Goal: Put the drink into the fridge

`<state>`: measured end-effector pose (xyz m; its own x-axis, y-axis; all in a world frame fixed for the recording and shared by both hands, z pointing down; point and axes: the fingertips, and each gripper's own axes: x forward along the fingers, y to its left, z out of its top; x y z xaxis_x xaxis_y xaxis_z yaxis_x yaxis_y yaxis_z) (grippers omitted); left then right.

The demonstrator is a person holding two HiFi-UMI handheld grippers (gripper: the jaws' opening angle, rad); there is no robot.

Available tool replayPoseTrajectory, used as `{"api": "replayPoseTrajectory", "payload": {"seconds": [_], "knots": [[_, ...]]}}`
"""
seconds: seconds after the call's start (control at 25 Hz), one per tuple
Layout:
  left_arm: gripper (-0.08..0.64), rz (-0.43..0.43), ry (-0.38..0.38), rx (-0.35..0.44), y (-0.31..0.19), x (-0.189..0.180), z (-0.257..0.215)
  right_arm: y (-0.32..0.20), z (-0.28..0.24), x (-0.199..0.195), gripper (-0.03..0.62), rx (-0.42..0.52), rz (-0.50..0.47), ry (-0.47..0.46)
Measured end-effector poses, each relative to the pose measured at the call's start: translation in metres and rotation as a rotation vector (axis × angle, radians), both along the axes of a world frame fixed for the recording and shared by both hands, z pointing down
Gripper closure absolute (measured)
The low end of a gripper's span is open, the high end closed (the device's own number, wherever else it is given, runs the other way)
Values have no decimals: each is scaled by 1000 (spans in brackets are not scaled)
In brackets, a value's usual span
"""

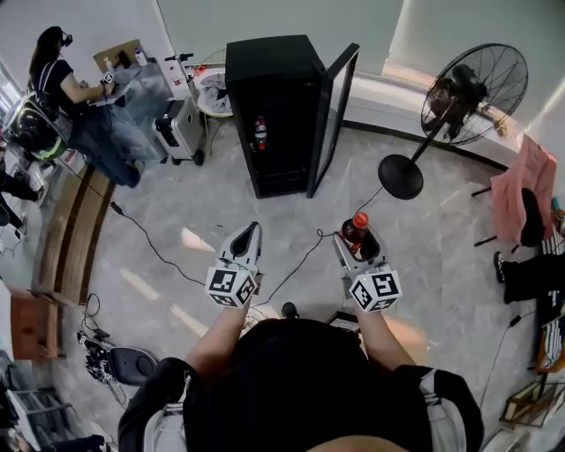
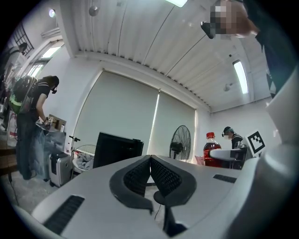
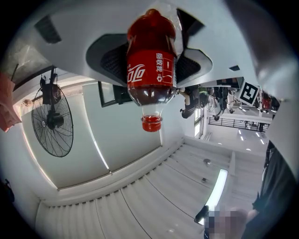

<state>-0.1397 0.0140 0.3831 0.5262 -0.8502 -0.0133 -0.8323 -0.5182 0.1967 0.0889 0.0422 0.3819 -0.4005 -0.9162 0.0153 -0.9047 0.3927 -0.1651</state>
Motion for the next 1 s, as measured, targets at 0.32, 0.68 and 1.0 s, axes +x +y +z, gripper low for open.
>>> {"api": "replayPoseTrajectory", "payload": {"seconds": [0.32,0.68,1.0], "knots": [[545,-9,-4,11,-55,-18,3,-50,-2,-14,284,3,0,16],[545,-14,-1,-4,-110,-11,8,-105,5,-6,284,-13,-11,0],[545,-51,-27,-7,-191,8,5,-201,9,10,284,-7,-62,-25]]}}
